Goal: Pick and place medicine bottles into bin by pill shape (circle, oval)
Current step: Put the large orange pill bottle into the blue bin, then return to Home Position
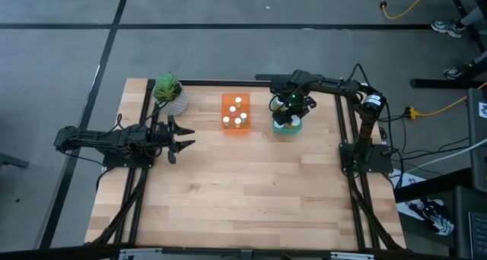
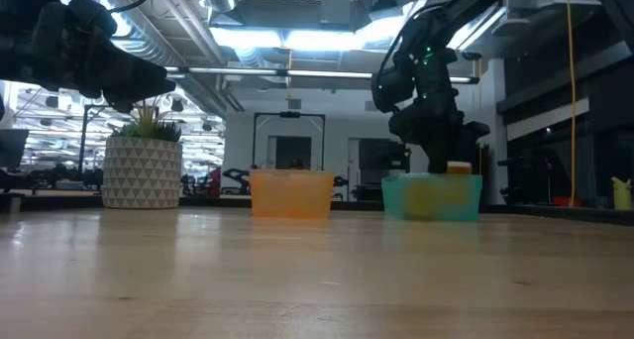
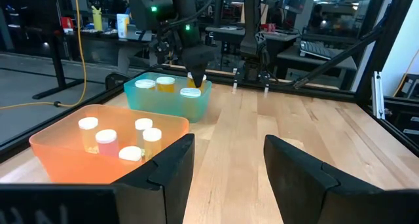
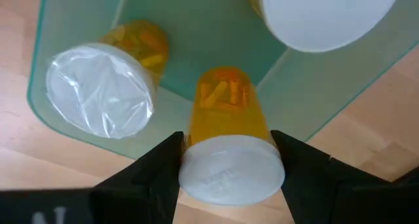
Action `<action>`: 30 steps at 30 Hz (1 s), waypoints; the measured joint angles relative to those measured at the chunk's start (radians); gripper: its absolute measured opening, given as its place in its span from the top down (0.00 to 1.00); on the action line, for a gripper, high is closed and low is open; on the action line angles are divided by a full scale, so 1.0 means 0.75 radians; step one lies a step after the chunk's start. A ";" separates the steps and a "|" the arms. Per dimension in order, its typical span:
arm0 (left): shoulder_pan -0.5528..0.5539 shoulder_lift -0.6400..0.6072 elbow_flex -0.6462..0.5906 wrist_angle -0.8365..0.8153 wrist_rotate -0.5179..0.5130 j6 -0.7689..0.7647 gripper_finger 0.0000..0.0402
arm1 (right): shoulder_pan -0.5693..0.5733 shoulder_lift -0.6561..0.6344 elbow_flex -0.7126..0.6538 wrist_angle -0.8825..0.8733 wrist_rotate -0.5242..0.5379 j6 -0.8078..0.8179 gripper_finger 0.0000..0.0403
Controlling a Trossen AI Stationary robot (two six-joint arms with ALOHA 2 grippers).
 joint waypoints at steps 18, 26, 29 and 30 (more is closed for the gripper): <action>0.000 0.000 0.000 0.000 0.000 0.000 0.56 | 0.000 0.000 -0.001 0.033 -0.009 -0.004 0.39; 0.000 0.000 0.000 0.000 0.000 0.000 0.56 | 0.000 0.000 -0.001 0.033 0.009 -0.003 0.31; 0.000 0.000 0.000 0.000 0.000 0.000 0.56 | 0.000 -0.001 0.002 0.012 0.010 0.002 0.31; 0.000 0.000 0.000 0.000 0.000 0.000 0.56 | 0.001 -0.001 0.011 -0.011 0.012 0.002 0.32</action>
